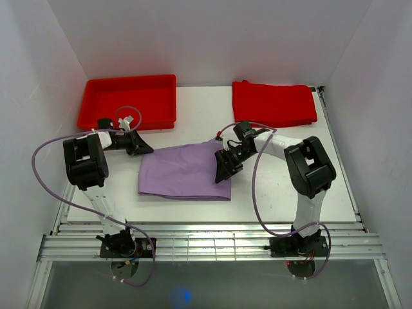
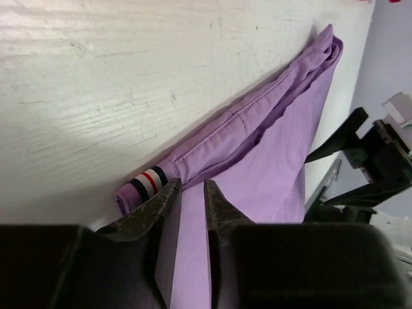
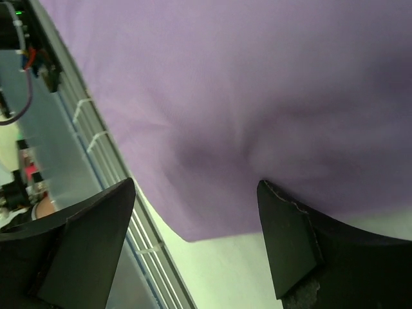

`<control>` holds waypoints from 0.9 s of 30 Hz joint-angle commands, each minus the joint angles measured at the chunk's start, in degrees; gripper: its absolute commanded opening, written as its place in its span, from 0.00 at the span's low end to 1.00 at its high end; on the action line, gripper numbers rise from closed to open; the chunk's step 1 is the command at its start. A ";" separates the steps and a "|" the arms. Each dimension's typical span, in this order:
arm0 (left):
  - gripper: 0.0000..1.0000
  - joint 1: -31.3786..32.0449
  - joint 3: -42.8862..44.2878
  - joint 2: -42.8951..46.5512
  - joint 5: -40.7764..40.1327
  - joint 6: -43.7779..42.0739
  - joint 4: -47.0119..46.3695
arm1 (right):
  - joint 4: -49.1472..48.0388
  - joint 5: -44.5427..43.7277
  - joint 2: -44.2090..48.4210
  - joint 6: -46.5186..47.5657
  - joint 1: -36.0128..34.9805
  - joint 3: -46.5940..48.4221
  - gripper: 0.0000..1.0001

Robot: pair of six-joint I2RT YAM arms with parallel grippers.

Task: Fold and stack the trousers
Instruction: Fold the trousers, then neatly place the folded trousers to the corner

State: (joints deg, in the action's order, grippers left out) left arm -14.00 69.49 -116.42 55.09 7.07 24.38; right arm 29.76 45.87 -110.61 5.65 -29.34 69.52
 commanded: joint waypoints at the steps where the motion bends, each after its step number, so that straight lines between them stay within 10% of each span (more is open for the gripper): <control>1: 0.34 -0.94 2.58 7.33 -3.50 -6.62 4.35 | 2.68 -9.65 7.04 2.26 3.14 -1.05 0.84; 9: 0.98 -3.40 -6.99 27.28 -11.93 -16.99 19.12 | -0.65 -13.35 21.30 -5.03 9.03 -10.16 0.90; 27: 0.76 -3.49 -13.68 18.43 -17.21 -15.68 22.99 | -17.19 -7.72 16.32 -24.10 12.29 -23.64 0.90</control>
State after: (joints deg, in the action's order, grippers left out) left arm -17.45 54.37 -96.71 37.06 -8.43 46.35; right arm 16.86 36.69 -91.96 -14.74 -16.75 46.57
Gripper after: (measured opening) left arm 0.777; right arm 0.903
